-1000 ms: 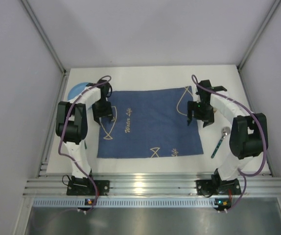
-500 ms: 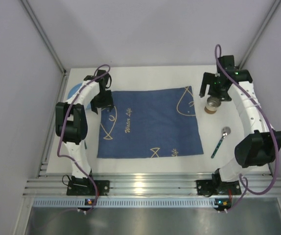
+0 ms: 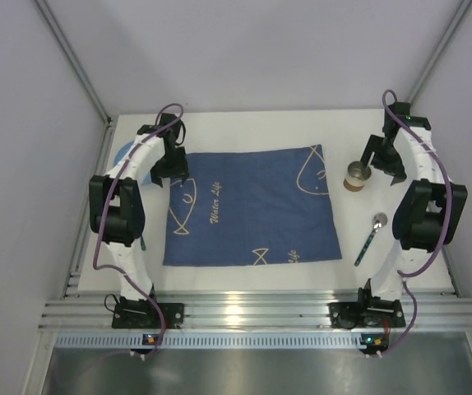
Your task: Set the dinner table for one person
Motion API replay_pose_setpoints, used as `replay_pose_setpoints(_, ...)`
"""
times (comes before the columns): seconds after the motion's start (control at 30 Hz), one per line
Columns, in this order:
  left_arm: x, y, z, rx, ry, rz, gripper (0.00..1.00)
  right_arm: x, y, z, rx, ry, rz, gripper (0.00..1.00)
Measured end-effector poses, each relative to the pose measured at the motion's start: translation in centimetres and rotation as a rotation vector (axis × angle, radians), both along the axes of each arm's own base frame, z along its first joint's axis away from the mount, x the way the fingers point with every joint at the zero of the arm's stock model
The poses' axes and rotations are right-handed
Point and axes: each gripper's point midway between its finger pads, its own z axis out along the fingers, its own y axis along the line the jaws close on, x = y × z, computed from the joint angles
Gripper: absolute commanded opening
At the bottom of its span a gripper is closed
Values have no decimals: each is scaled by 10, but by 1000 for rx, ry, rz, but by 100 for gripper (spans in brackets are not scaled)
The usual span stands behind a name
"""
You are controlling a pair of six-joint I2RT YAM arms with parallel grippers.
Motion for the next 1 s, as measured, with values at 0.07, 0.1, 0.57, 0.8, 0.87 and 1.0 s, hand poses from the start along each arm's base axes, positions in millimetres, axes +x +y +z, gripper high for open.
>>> replay_pose_setpoints(0.07,1,0,3,-2,-9,0,70,3,0,-13,5,29,0,83)
replay_pose_setpoints(0.1,2,0,3,-2,-12,0,70,5,0,-20,7,43,0,82)
replay_pose_setpoints(0.57,16,3,19,15,-65,-12,70,43,1,-85,56,98,9,0)
replay_pose_setpoints(0.8,27,55,46,64,-133,92,72,62,9,-63,53,33,34,0)
replay_pose_setpoints(0.87,26,79,52,60,-148,160,72,67,21,-54,48,14,63,0)
replay_pose_setpoints(1.0,20,121,55,44,-162,289,71,80,69,-33,60,-41,160,0)
